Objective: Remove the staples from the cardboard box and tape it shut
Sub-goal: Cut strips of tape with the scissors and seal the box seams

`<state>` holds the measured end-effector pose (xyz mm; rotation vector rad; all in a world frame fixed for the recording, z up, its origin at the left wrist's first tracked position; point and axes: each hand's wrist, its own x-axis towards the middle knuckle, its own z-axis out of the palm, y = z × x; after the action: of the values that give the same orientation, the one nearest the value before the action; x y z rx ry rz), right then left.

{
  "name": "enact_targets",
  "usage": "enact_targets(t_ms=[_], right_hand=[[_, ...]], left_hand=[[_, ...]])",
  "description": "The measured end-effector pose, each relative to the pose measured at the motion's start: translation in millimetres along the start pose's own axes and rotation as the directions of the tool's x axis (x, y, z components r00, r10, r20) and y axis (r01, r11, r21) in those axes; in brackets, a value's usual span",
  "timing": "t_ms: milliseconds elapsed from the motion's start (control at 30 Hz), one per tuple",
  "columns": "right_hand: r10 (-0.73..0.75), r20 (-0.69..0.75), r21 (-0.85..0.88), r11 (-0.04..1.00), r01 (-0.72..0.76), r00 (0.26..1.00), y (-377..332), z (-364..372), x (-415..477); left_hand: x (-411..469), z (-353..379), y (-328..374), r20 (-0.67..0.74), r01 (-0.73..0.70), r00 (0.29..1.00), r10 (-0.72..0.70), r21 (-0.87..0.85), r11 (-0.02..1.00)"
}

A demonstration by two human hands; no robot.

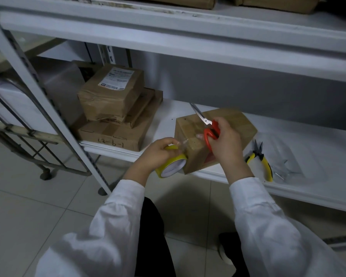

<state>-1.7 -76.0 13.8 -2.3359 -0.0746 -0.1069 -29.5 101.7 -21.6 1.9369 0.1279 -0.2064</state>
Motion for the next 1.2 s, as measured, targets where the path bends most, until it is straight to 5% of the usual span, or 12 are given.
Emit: enact_targets(t_ms=[267,467,733,1200], right_hand=[[0.061,-0.046,0.2,0.978,-0.051,0.997,-17,-17,-11],[0.109,0.33,0.294,0.932,-0.211,0.938,-14,-33,-39],[0.187,0.551,0.158,0.933,-0.322,0.813,20,-37,-59],[0.266,0.584,0.091,0.917,-0.388,0.767,21,-31,-61]], left_hand=[[7,10,-3,-0.152,-0.04,0.987,0.049,0.06,0.997],[7,17,0,-0.206,-0.003,0.978,0.016,0.061,0.998],[2,23,6,-0.238,0.022,0.971,0.003,0.099,0.995],[2,24,6,-0.242,0.022,0.97,0.009,0.123,0.992]])
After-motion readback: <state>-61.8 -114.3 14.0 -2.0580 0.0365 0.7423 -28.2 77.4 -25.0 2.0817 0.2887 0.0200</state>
